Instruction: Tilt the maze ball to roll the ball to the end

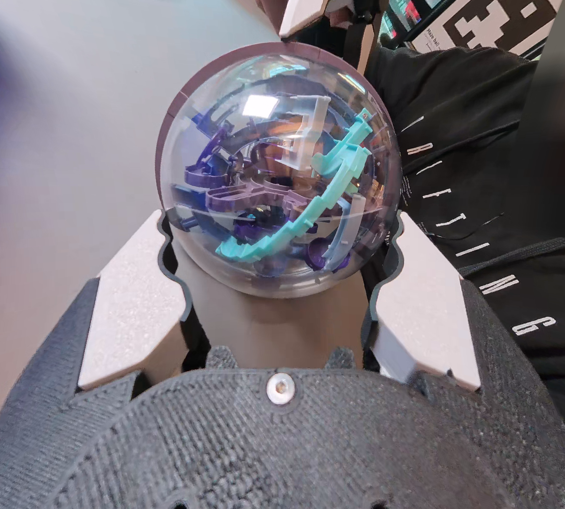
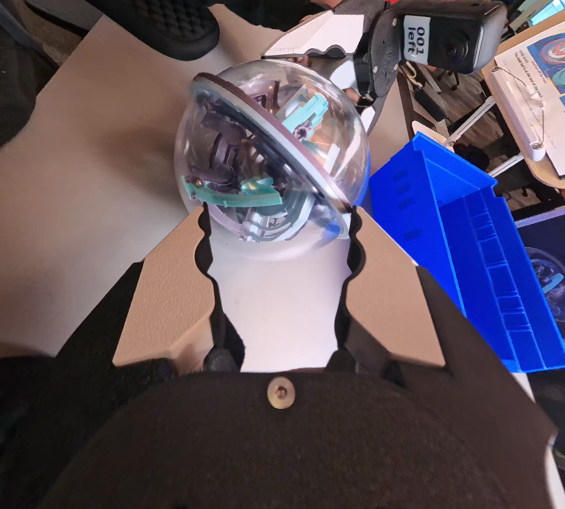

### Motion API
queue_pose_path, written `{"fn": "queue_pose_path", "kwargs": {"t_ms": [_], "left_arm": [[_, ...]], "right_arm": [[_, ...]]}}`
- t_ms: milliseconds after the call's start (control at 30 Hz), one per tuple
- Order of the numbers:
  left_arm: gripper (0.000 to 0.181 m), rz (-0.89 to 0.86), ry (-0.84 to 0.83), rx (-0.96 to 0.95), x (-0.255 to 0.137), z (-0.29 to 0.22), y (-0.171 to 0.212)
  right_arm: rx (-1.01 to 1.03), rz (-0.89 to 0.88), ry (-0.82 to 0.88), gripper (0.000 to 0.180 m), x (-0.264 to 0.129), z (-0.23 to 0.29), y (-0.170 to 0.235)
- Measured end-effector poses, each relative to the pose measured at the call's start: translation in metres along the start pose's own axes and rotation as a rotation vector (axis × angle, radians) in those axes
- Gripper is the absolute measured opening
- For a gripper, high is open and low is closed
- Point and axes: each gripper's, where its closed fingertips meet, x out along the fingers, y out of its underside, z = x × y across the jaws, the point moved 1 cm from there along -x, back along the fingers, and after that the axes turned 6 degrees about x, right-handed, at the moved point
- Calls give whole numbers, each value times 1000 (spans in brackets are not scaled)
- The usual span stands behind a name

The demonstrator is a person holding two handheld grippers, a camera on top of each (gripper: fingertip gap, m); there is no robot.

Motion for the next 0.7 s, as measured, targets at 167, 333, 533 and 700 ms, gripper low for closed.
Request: {"fn": "queue_pose_path", "kwargs": {"t_ms": [167, 333, 533, 700], "left_arm": [[138, -18, 14, -15, 0, 0, -8], [136, -136, 36, -48, 0, 5, -22], [136, -215, 56, -121, -2, 14, -30], [135, -243, 41, -131, -3, 17, -33]], "right_arm": [[32, -23, -3, 55, -10, -1, 8], [56, -31, -17, 44, -8, 4, 16], [25, -19, 24, 16, -9, 1, 20], [5, -11, 52, 10, -6, 1, 24]]}}
